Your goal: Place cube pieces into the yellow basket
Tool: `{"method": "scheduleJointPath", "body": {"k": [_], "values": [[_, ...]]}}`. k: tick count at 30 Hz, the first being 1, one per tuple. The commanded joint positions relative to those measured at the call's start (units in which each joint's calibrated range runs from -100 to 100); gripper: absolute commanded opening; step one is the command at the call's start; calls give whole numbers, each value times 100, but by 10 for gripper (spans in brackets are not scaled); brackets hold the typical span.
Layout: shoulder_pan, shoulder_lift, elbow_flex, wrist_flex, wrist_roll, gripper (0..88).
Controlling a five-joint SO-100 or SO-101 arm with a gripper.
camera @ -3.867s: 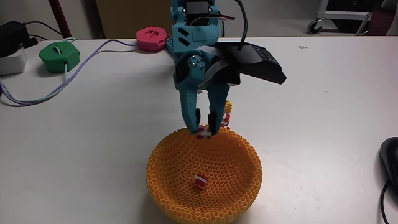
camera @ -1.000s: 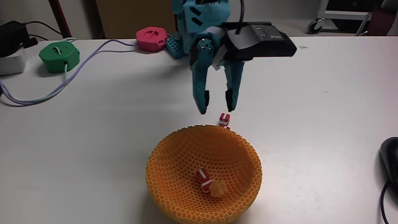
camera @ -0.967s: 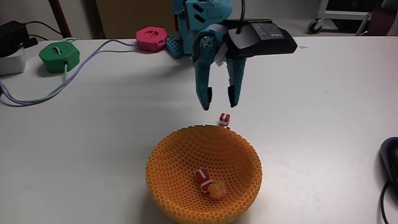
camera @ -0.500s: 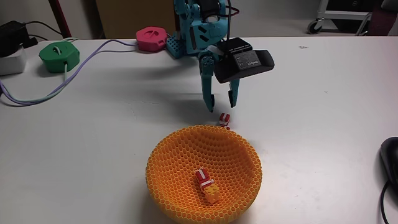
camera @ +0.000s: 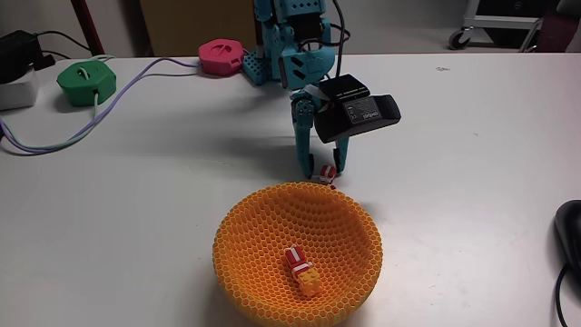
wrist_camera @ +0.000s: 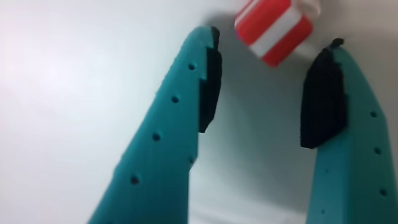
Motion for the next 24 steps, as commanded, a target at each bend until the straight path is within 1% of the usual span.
{"method": "scheduleJointPath", "body": {"k": [1,4,6,7,8,10,12,14,17,20,22,24], "values": [[60,216,-428,-181,44,201],[60,396,-591,-181,44,195],[60,453,-620,-138,-34,173],[51,453,-620,-86,-78,151],[51,443,-630,36,-137,96],[107,386,-630,253,-176,26],[274,225,-688,340,68,0],[526,-49,-1121,775,400,0],[927,-475,-2363,1748,879,0],[1300,-438,-3769,1982,1304,0],[1449,-125,-4568,1947,1416,0],[1514,311,-5088,1774,1372,0]]}}
